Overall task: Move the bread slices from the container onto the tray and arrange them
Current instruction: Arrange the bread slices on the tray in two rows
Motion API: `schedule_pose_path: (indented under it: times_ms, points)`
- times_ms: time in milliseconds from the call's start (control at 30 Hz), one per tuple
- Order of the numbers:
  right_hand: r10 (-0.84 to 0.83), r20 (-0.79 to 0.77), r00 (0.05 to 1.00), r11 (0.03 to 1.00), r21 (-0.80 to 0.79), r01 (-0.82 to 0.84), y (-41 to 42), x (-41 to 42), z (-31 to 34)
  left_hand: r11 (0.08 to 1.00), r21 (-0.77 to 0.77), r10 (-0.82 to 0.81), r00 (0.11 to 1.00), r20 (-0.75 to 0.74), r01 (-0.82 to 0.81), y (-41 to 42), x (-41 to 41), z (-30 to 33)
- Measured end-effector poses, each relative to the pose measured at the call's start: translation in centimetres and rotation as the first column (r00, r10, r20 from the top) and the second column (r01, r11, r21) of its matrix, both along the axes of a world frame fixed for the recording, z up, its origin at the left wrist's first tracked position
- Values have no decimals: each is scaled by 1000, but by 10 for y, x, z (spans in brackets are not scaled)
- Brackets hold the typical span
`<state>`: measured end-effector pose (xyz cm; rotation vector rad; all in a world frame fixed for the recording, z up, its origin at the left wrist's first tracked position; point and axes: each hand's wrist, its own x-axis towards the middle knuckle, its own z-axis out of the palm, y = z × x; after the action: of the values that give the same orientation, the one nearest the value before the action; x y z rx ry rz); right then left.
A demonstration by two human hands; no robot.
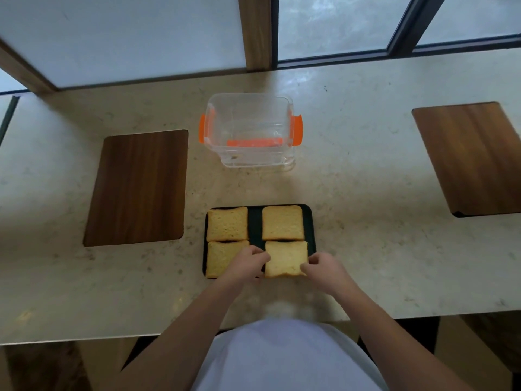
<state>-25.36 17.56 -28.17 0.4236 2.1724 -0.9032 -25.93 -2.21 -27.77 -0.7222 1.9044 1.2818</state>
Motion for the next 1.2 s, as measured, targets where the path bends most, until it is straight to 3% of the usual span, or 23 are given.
schedule_pose_path:
  times_ms: [200, 367, 533, 600, 733, 900, 967, 1200]
  points:
    - [28, -62, 998, 999, 35, -26, -6, 3, -5, 1000, 0, -1, 1000, 1, 1, 2, 2, -5]
    - [72, -134, 988, 997, 42, -67, -7, 5, -9, 996, -87, -39, 997, -74, 32, 5, 3, -5]
    - [263, -256, 930, 953, 217, -210, -6, 8, -12, 868, -373, -424, 880, -213, 328, 8, 7, -3]
    - [318, -278, 906, 931, 273, -243, -8, 8, -14, 837, -413, -475, 851, -221, 360, 9, 8, -4]
    - [355, -262, 898, 912, 309, -270, -9, 6, -16, 864, -377, -426, 882, -200, 332, 8, 3, -2]
    - [99, -264, 959, 988, 140, -63, -7, -17, -14, 897, -409, -313, 895, -317, 169, 12, -11, -1]
    - [55, -261, 964, 994, 101, -29, -10, -29, -11, 919, -359, -269, 924, -273, 162, 16, -18, 0]
    - [146, -183, 972, 981, 154, -119, -21, -44, -9, 943, -297, -215, 956, -201, 150, 31, -26, -2]
